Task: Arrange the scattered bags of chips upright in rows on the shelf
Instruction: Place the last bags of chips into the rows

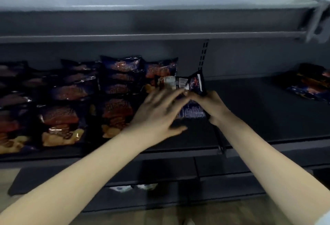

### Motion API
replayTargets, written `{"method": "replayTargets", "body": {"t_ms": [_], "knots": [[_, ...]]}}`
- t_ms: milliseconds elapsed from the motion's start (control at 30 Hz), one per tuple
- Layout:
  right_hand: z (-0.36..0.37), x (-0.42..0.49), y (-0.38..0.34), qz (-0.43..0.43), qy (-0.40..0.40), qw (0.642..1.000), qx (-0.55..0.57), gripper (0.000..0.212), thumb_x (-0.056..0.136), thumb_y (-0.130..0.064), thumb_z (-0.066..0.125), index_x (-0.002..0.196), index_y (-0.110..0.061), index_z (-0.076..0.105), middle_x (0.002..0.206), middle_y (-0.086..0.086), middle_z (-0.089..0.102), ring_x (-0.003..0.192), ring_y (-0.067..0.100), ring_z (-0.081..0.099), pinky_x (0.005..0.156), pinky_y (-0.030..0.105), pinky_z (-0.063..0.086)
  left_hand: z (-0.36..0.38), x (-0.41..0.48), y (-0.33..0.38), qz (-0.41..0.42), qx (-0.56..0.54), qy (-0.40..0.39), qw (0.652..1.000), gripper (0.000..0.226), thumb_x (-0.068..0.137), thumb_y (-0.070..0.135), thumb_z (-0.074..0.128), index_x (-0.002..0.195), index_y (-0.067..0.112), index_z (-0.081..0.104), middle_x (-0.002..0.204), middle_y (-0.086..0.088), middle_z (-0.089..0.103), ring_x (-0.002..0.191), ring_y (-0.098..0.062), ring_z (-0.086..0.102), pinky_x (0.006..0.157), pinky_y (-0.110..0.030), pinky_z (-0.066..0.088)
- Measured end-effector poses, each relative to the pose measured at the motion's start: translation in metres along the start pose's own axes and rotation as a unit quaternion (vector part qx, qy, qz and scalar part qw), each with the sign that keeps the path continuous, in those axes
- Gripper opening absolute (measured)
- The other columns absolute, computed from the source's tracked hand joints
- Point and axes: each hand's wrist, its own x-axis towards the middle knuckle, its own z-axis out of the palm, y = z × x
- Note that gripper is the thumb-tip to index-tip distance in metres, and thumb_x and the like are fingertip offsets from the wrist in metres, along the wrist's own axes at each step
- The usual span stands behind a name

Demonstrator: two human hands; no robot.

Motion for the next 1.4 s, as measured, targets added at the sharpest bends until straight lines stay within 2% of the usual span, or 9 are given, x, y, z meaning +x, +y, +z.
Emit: {"method": "replayTargets", "body": {"t_ms": [100, 333, 533, 667, 967, 1067, 1167, 1267, 1400], "knots": [[0.022, 0.000, -0.002, 0.095, -0.030, 0.993, 0.065, 0.059, 0.069, -0.045, 0.078, 0.117, -0.013, 0.061, 0.107, 0.003, 0.068, 0.096, 0.016, 0.065, 0.078, 0.038, 0.053, 0.012, -0.012, 0.010, -0.035, 0.081, -0.097, 0.991, 0.083, 0.081, 0.041, 0.066, 0.148, 0.015, 0.024, 0.155, -0.015, 0.020, 0.140, -0.040, 0.021, 0.111, -0.056, 0.024], [0.012, -0.008, -0.008, 0.096, -0.100, 0.980, 0.143, 0.056, 0.094, -0.062, 0.028, 0.111, -0.021, 0.062, 0.084, 0.014, 0.073, 0.079, 0.033, 0.071, 0.057, 0.032, 0.056, 0.002, -0.018, -0.012, -0.181, -0.123, 0.083, 0.972, 0.069, 0.070, 0.018, 0.078, 0.133, 0.020, 0.048, 0.125, -0.006, 0.060, 0.110, -0.026, 0.060, 0.076, -0.038, 0.057], [-0.002, -0.008, 0.003, -0.005, -0.064, 0.986, 0.152, 0.070, 0.077, -0.065, 0.058, 0.130, -0.019, 0.051, 0.127, 0.005, 0.061, 0.108, 0.020, 0.063, 0.083, 0.032, 0.052, -0.004, -0.011, -0.026, -0.395, -0.649, 0.126, 0.638, 0.028, 0.080, 0.016, 0.071, 0.097, 0.035, 0.061, 0.087, 0.022, 0.071, 0.082, 0.005, 0.065, 0.065, -0.010, 0.049], [0.011, -0.020, 0.011, -0.045, -0.262, 0.948, 0.176, 0.055, 0.079, -0.032, 0.071, 0.128, -0.017, 0.049, 0.124, 0.004, 0.064, 0.117, 0.023, 0.059, 0.089, 0.030, 0.051, 0.014, -0.016, -0.021, -0.416, -0.715, 0.097, 0.554, 0.020, 0.081, 0.012, 0.066, 0.093, 0.029, 0.065, 0.088, 0.008, 0.074, 0.085, -0.012, 0.070, 0.064, -0.022, 0.054], [0.003, -0.013, 0.008, -0.068, -0.183, 0.981, -0.009, 0.043, 0.074, -0.005, 0.073, 0.112, -0.021, 0.059, 0.109, -0.002, 0.069, 0.105, 0.015, 0.064, 0.089, 0.025, 0.051, 0.020, -0.018, -0.029, -0.375, -0.681, 0.106, 0.620, 0.050, 0.076, 0.017, 0.068, 0.119, 0.035, 0.049, 0.113, 0.014, 0.064, 0.111, -0.006, 0.059, 0.086, -0.024, 0.049], [-0.013, -0.008, -0.004, -0.031, -0.283, 0.937, -0.202, 0.053, 0.072, -0.016, 0.080, 0.119, -0.027, 0.057, 0.116, -0.010, 0.066, 0.109, 0.007, 0.060, 0.093, 0.022, 0.047, -0.001, -0.013, -0.046, -0.320, -0.640, 0.132, 0.686, 0.063, 0.077, 0.021, 0.069, 0.131, 0.032, 0.038, 0.126, 0.011, 0.055, 0.109, 0.000, 0.058, 0.081, -0.013, 0.048], [-0.011, -0.007, -0.012, -0.031, -0.321, 0.907, -0.271, 0.075, 0.062, -0.037, 0.082, 0.130, -0.029, 0.050, 0.126, -0.019, 0.055, 0.115, -0.004, 0.051, 0.097, 0.017, 0.041, -0.016, -0.003, -0.057, -0.289, -0.602, -0.013, 0.745, 0.072, 0.069, 0.048, 0.072, 0.132, 0.037, 0.040, 0.131, 0.015, 0.050, 0.112, -0.001, 0.054, 0.090, -0.020, 0.045], [-0.003, -0.006, -0.019, -0.068, -0.304, 0.922, -0.230, 0.074, 0.062, -0.039, 0.079, 0.128, -0.041, 0.044, 0.122, -0.031, 0.049, 0.109, -0.020, 0.046, 0.090, 0.003, 0.036, -0.009, -0.001, -0.046, -0.292, -0.556, -0.174, 0.759, 0.060, 0.059, 0.054, 0.077, 0.113, 0.045, 0.051, 0.108, 0.035, 0.053, 0.099, 0.012, 0.049, 0.079, -0.006, 0.041], [0.004, -0.004, -0.012, -0.134, -0.189, 0.963, -0.138, 0.050, 0.075, -0.027, 0.076, 0.113, -0.046, 0.050, 0.111, -0.019, 0.062, 0.098, -0.010, 0.060, 0.077, 0.010, 0.048, 0.011, -0.003, -0.041, -0.345, -0.570, -0.033, 0.745, 0.034, 0.072, 0.018, 0.078, 0.093, 0.034, 0.056, 0.081, 0.026, 0.067, 0.077, 0.015, 0.059, 0.062, -0.001, 0.041]]}}
